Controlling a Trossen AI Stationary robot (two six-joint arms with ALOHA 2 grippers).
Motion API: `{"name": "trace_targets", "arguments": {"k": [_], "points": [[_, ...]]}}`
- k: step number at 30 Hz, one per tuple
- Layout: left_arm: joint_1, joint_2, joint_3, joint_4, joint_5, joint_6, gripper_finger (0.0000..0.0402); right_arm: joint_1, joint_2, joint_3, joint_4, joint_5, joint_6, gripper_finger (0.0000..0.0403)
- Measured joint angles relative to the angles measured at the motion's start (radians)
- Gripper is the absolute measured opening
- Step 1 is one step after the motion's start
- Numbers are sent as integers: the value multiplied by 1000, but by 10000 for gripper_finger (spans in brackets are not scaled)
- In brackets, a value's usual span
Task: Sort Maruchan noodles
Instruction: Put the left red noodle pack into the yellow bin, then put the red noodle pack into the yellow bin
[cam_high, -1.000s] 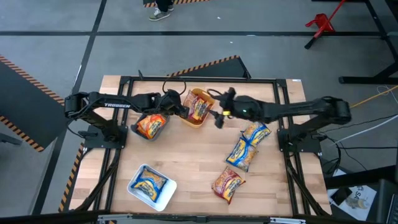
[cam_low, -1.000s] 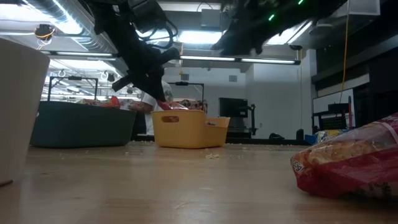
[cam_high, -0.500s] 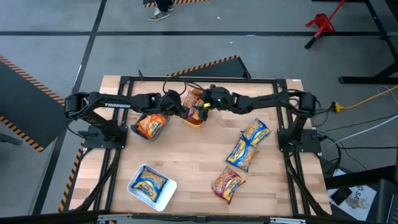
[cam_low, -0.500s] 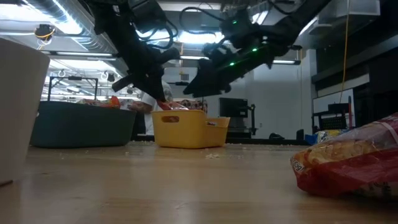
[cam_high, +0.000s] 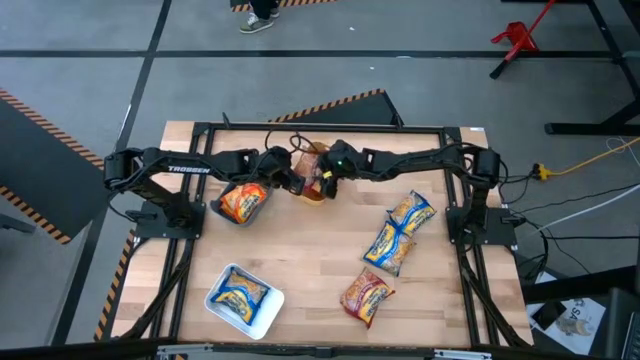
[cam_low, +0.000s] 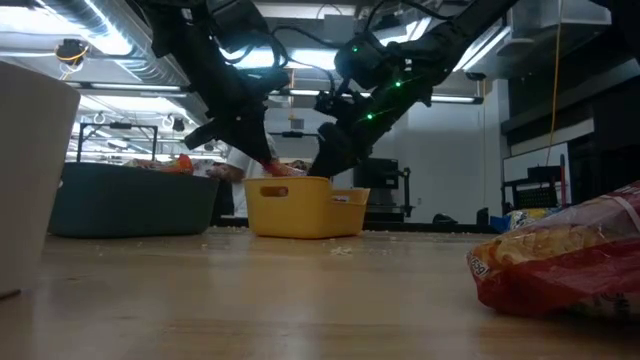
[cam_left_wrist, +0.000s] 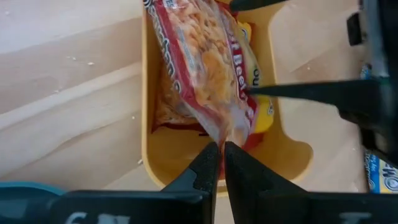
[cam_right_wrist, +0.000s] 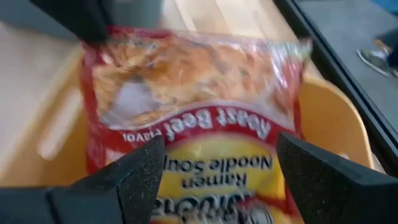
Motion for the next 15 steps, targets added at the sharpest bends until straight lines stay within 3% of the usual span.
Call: {"name": "trace_targets", "arguments": {"k": [8,15], "points": [[2,0,0,0,46,0,13,0,-8,1,-93,18,-1,294],[15,-58,0,-22,4,1,2,0,-118,-2,-131,9,2,294]]}}
